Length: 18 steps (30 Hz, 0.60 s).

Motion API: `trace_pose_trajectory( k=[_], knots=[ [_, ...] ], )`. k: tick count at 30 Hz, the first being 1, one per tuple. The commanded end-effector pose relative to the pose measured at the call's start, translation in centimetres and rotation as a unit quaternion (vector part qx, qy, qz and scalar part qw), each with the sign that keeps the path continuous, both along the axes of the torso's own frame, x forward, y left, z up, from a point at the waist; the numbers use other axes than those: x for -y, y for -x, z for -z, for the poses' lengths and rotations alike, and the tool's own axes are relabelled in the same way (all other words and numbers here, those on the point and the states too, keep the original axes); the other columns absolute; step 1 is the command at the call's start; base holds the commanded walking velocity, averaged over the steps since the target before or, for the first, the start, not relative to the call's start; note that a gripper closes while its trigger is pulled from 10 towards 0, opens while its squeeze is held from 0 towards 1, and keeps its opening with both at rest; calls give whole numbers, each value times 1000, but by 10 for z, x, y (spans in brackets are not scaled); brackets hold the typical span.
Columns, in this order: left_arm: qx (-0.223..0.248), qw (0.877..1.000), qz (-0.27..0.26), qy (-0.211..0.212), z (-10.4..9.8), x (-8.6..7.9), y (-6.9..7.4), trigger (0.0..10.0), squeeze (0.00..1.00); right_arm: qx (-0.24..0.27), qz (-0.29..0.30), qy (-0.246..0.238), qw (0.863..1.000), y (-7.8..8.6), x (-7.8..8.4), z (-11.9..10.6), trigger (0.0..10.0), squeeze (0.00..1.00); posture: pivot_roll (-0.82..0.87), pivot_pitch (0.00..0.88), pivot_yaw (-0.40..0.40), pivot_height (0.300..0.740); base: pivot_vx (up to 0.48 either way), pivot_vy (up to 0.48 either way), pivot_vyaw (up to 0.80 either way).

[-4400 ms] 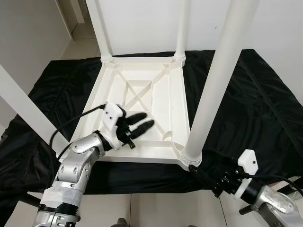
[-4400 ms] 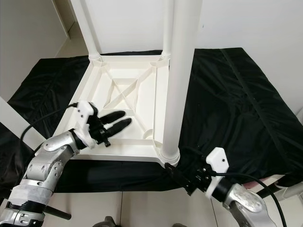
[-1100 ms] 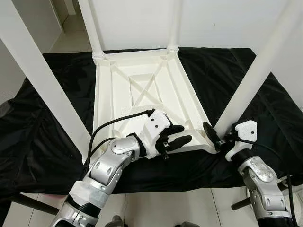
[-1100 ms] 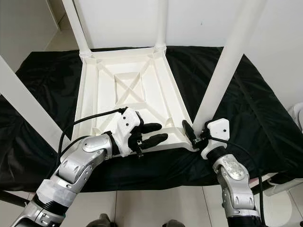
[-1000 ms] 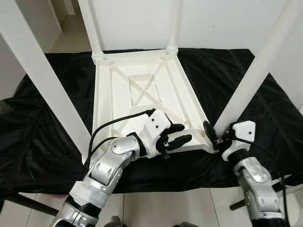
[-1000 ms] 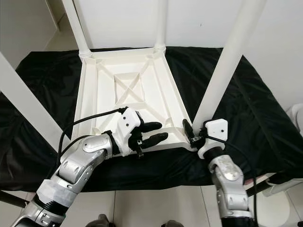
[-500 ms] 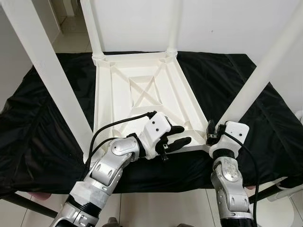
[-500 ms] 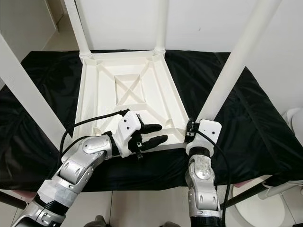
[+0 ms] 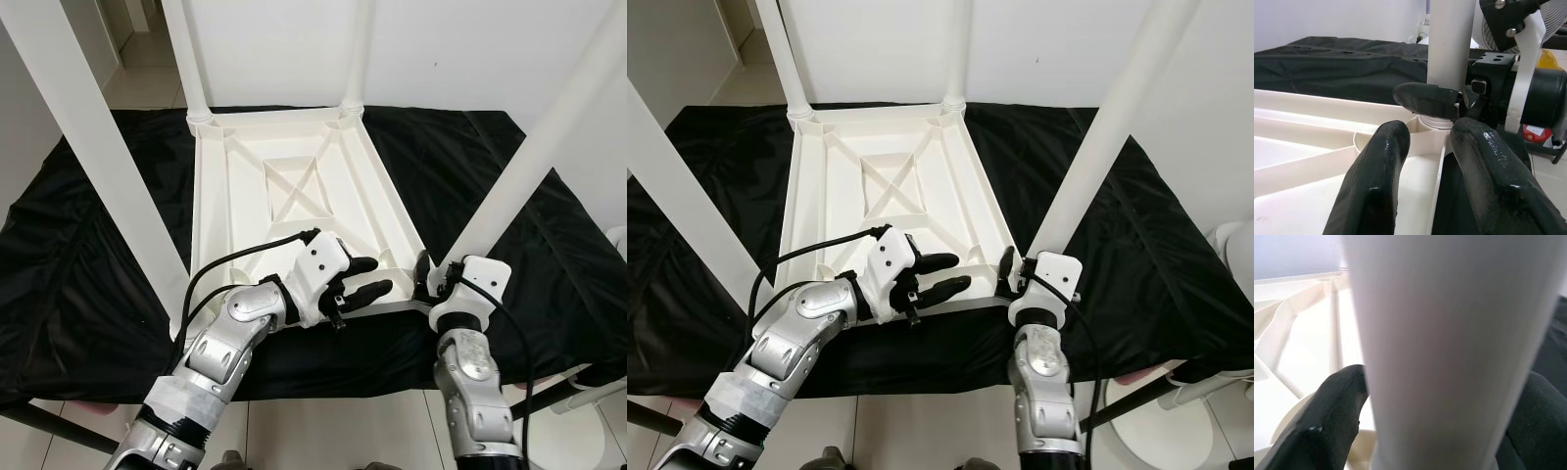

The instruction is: Building children table

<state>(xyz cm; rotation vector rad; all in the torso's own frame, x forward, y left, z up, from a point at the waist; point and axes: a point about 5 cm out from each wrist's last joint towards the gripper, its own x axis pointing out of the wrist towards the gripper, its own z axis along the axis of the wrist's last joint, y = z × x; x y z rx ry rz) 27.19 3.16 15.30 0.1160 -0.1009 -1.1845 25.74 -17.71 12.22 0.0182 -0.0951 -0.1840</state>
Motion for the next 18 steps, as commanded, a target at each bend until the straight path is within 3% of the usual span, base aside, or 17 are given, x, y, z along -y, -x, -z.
trace_pose_trajectory(
  k=[1, 3, 4, 5, 7, 8, 10, 13, 18],
  knots=[
    [0, 1000, -23, 2, 2, -3, -2, 10000, 0, 7, -25, 10, 1000, 3, 7, -3, 10000, 1000, -12, 0, -1, 740, 0, 0, 0],
    [0, 1000, -23, 2, 2, -3, -2, 10000, 0, 7, -25, 10, 1000, 3, 7, -3, 10000, 1000, -12, 0, -1, 740, 0, 0, 0],
    [2, 1000, -15, 3, 1, -4, -1, 10000, 0, 6, -52, 25, 998, 4, 12, -4, 10000, 1000, -12, 0, -1, 740, 0, 0, 0],
    [-2, 1000, -9, 0, 3, -5, 0, 10000, 0, 5, -76, 42, 996, 4, 17, -6, 10000, 259, -11, 0, 1, 740, 0, 0, 0],
    [-2, 1000, -9, 0, 3, -5, 0, 10000, 0, 5, -76, 42, 996, 4, 17, -6, 10000, 259, -11, 0, 1, 740, 0, 0, 0],
    [-3, 1000, -4, -1, 4, -6, 2, 10000, 0, 7, -124, 62, 990, 5, 21, -9, 10000, 0, -11, 0, 3, 740, 0, 0, 0],
    [-3, 1000, -4, -1, 4, -6, 2, 10000, 0, 7, -124, 62, 990, 5, 21, -9, 10000, 0, -11, 0, 3, 740, 0, 0, 0],
    [-14, 1000, 5, -9, 7, -6, 5, 10000, 0, 3, -236, 90, 968, 1, 24, -16, 10000, 0, -7, 0, 4, 740, 0, 0, 0],
    [-20, 1000, 12, -12, 9, -5, 7, 10000, 0, -8, -280, 115, 953, -6, 27, -18, 10000, 0, -3, 0, 4, 740, 0, 0, 0]
  ],
)
